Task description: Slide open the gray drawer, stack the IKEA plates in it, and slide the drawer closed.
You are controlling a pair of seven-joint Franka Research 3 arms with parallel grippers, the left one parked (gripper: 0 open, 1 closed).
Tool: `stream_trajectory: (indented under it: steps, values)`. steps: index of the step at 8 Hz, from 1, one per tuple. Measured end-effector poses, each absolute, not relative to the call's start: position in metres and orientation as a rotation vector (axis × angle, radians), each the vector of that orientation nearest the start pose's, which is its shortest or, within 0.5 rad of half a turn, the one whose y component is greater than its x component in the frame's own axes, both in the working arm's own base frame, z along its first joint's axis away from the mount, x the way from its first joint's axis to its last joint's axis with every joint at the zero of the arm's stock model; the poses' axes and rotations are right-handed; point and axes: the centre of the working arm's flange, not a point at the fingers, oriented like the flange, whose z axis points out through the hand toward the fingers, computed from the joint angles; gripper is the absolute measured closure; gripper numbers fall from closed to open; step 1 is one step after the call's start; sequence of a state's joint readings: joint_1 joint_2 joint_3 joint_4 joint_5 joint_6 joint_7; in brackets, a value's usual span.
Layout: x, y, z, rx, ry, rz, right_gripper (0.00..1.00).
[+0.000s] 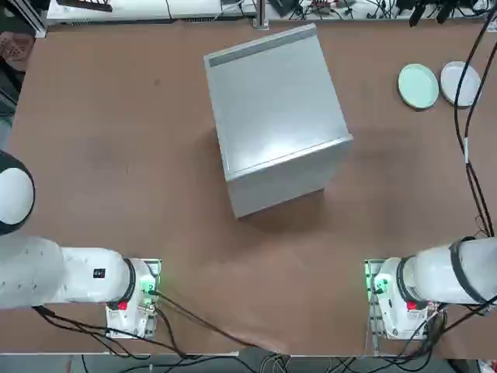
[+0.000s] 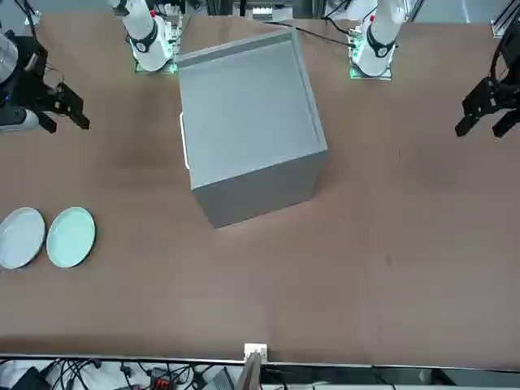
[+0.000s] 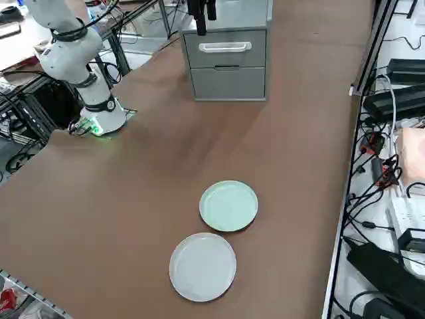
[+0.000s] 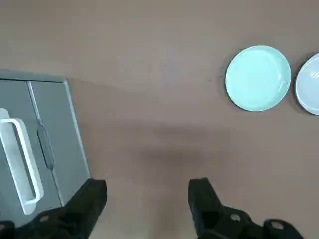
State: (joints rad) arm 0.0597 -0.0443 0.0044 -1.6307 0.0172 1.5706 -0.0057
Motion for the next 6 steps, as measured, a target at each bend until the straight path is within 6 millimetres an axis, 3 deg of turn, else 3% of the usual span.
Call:
stream_trajectory:
  steps: [4,6]
  values:
    - [0.540,0.037,0.628,-3.121,-0.105,0.004,0.00]
    - [0.544,0.053,0.619,-3.076,-0.130,0.030,0.00]
